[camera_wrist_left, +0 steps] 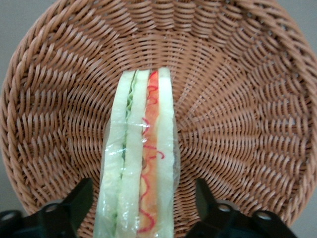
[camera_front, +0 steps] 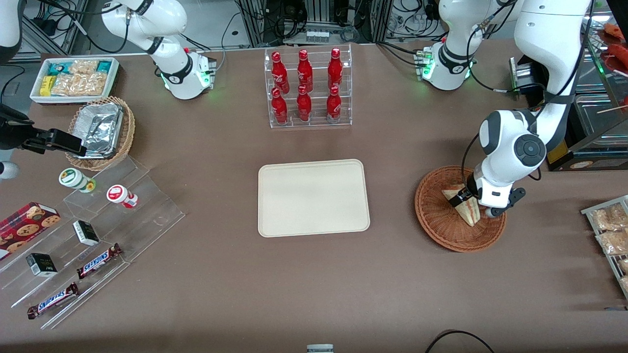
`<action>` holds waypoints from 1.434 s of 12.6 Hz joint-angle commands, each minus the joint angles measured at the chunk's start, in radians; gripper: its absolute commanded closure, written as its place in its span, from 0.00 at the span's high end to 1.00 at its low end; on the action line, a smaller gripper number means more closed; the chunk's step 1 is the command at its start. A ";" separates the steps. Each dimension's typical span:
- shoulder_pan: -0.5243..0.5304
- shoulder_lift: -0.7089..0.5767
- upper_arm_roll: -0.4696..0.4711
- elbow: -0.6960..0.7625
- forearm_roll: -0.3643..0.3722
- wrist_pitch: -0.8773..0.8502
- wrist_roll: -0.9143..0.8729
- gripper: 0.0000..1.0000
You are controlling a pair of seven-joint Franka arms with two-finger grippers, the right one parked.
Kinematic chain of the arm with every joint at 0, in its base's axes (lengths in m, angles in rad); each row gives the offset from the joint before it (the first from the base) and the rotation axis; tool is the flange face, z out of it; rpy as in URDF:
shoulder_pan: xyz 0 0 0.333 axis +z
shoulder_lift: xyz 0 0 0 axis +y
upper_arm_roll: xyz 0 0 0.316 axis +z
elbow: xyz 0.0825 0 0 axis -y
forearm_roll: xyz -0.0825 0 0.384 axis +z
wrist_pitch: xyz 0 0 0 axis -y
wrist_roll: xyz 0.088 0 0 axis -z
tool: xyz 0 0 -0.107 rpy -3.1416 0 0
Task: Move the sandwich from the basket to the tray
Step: 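Lift the sandwich and carry it over the cream tray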
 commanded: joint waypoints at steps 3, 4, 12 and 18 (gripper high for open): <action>0.001 -0.073 -0.002 0.022 0.007 -0.172 0.084 0.00; -0.001 -0.072 -0.002 0.074 0.007 -0.238 0.106 0.00; -0.175 0.068 -0.020 0.441 0.027 -0.508 0.117 0.00; -0.413 0.299 -0.020 0.689 0.010 -0.514 0.001 0.00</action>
